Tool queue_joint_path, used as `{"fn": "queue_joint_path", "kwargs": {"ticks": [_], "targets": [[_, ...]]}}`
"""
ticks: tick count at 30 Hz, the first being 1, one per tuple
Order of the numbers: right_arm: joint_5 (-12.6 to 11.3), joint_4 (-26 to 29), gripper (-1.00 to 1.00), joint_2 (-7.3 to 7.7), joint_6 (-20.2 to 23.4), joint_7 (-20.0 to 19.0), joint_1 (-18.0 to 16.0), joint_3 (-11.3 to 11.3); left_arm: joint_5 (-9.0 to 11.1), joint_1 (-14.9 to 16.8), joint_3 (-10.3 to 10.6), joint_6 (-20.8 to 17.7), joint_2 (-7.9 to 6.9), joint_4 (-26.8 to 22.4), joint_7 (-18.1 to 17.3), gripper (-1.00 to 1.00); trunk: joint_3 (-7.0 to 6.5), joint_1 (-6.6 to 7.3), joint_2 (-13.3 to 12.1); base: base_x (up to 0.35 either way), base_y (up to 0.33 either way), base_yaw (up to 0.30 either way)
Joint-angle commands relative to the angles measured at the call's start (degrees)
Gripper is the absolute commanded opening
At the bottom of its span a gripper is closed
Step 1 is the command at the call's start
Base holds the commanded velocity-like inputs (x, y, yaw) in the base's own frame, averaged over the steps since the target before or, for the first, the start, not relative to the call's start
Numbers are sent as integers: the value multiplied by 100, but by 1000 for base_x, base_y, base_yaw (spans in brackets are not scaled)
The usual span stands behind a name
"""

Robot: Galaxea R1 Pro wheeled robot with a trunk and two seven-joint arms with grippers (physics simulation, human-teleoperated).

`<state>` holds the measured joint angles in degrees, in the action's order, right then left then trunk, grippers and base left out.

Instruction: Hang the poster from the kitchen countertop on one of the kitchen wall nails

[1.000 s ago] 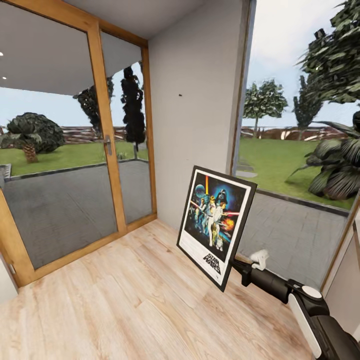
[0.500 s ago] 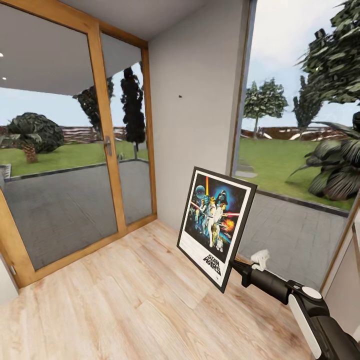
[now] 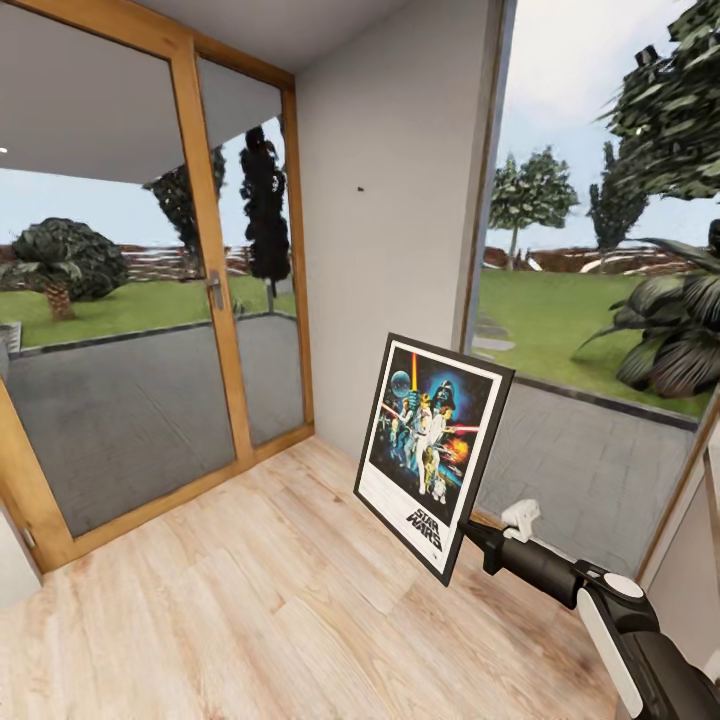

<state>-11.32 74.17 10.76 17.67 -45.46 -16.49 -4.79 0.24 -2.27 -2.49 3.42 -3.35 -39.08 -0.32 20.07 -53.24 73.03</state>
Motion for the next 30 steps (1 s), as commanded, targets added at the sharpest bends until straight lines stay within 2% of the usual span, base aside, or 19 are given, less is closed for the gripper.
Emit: {"fn": "queue_joint_path", "kwargs": {"ticks": [1,30], "targets": [[-63,1,-100,0,62,-22,-3,-5,2,-1,-5,9,1,-5,-3,100,-8,22,-38,0,0,0],[-63,1,-100,5,61,-15,-3,-5,-6,-3,2,9,9,-12,-3,100,-517,659,-1201,0,0,0]]}}
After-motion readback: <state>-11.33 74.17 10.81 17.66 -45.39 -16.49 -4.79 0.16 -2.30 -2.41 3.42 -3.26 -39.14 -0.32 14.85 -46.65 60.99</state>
